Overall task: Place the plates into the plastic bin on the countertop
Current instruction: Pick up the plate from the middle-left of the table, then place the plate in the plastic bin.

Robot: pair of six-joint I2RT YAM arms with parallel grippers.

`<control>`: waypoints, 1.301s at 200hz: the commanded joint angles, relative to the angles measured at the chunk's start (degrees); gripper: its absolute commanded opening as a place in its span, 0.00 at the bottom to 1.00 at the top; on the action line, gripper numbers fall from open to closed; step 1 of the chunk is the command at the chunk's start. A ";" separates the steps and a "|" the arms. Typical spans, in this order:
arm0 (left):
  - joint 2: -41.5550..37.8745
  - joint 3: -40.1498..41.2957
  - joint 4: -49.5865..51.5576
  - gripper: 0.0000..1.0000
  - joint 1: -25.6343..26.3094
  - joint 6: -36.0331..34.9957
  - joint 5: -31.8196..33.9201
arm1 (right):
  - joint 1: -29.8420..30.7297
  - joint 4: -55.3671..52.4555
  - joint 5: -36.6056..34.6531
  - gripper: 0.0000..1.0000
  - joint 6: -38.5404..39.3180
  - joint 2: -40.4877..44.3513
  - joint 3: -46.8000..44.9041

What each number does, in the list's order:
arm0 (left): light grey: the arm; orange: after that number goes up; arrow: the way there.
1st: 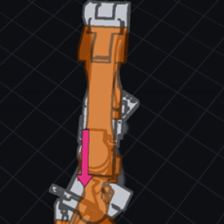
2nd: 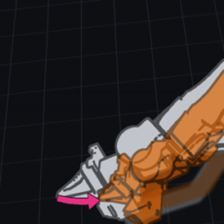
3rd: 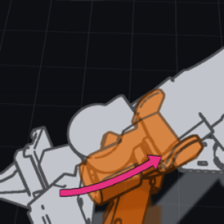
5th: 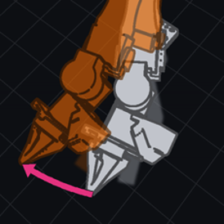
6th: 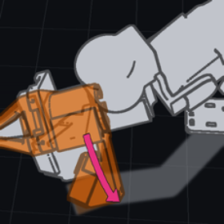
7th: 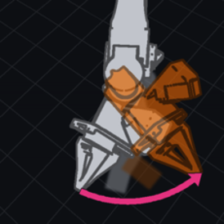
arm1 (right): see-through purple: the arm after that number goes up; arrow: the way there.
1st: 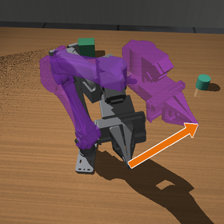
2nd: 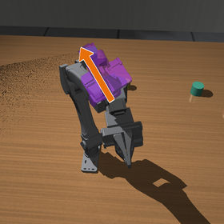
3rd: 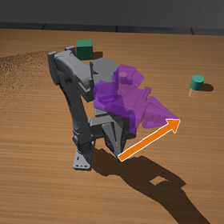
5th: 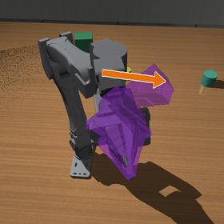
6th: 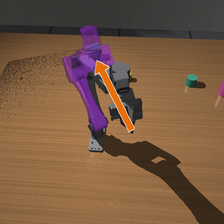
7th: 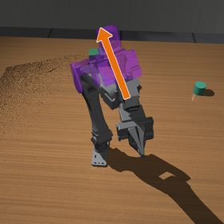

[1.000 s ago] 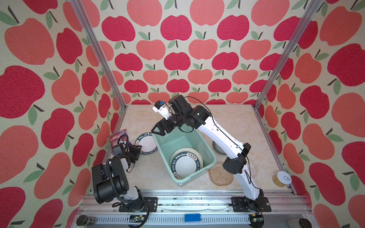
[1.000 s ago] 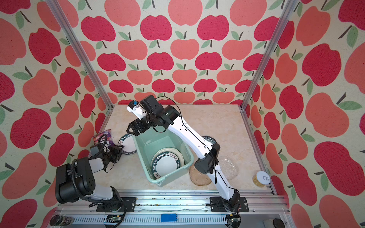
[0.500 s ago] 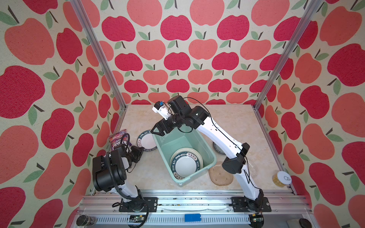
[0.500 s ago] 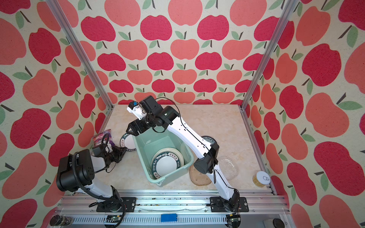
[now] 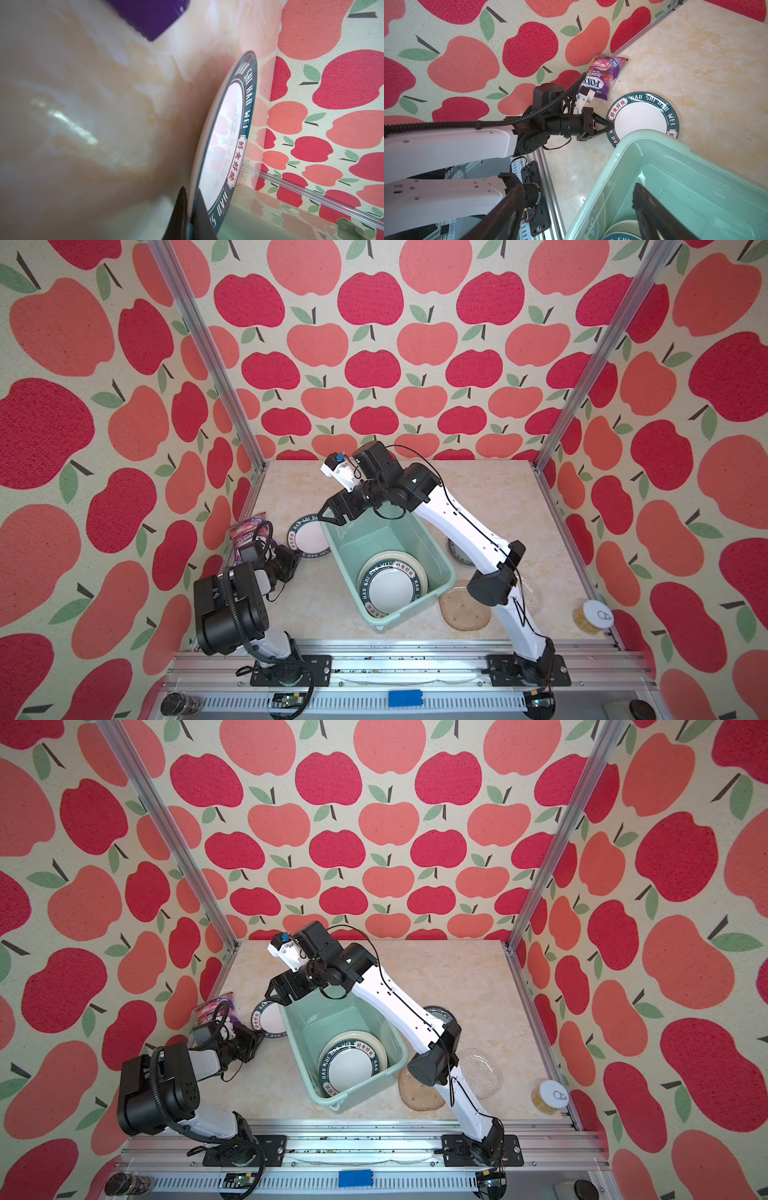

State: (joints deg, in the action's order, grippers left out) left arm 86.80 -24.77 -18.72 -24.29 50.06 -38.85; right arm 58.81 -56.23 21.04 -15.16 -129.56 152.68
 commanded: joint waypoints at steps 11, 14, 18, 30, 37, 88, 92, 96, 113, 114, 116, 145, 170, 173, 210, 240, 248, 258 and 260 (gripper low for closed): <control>-4.76 -4.04 9.63 0.00 -2.61 -1.90 3.79 | -0.27 -1.64 -1.64 0.83 -0.82 1.05 1.13; -5.06 -4.30 9.74 0.00 -3.01 -1.86 3.66 | -0.27 -1.69 -1.76 0.83 -0.78 1.18 1.13; -5.26 -4.67 9.78 0.00 -3.39 -1.81 3.41 | -0.22 -1.84 -1.88 0.83 -0.83 1.32 1.17; -5.81 -5.74 10.01 0.00 -4.27 -1.47 2.59 | -0.18 -2.19 -2.30 0.83 -0.79 1.68 0.97; -6.14 -6.27 9.86 0.00 -4.60 -1.14 2.11 | -0.18 -2.37 -2.56 0.83 -0.75 1.89 0.88; -11.61 -10.13 9.39 0.00 -5.71 3.68 1.50 | -0.18 -2.88 -5.11 0.83 -0.55 4.15 0.13; -12.20 -10.68 9.68 0.00 -5.76 3.97 1.50 | -0.26 -2.92 -5.44 0.83 -0.52 4.40 0.15; -12.78 -11.28 9.90 0.00 -5.87 4.21 1.50 | -0.27 -2.92 -5.87 0.83 -0.55 4.65 0.09; -15.89 -13.62 11.23 0.00 -6.42 5.28 1.65 | -0.61 -3.25 -8.24 0.83 -1.01 5.77 -0.01; -16.10 -13.67 11.28 0.00 -6.44 5.38 1.62 | -0.66 -3.31 -8.44 0.83 -1.06 5.83 -0.01; -16.48 -13.86 11.21 0.00 -6.64 5.59 1.64 | -0.70 -3.35 -8.77 0.83 -1.18 5.97 0.03; -23.10 -14.50 8.75 0.00 -8.32 10.07 2.66 | -2.15 -4.58 -11.60 0.83 -3.96 8.01 -1.33; -27.79 -16.72 10.79 0.00 -8.09 10.19 1.49 | -3.54 -5.74 -12.32 0.83 -4.67 10.36 -3.15; -28.14 -17.14 11.20 0.00 -7.93 10.02 1.12 | -3.67 -5.93 -12.46 0.83 -4.58 10.62 -3.21; -30.93 -22.09 18.82 0.00 -3.65 6.29 -2.16 | -6.55 -8.53 -15.59 0.83 -4.03 15.18 -5.55; -30.48 -25.89 21.89 0.00 3.61 3.72 -3.43 | -10.23 -5.04 -15.27 0.83 -4.16 21.44 -13.58; -29.82 -26.94 22.64 0.00 5.71 3.08 -4.13 | -11.60 -4.24 -14.78 0.83 -4.31 22.95 -15.52; -28.93 -28.49 23.96 0.00 8.16 1.72 -5.16 | -13.30 -3.75 -14.45 0.83 -4.45 24.59 -17.61; -28.74 -28.84 24.14 0.00 8.64 1.51 -5.40 | -13.64 -3.66 -14.40 0.83 -4.44 24.98 -18.02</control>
State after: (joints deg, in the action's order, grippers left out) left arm 57.12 -49.25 2.33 -20.14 55.44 -40.16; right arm 48.58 -61.60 6.90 -18.59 -109.08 139.00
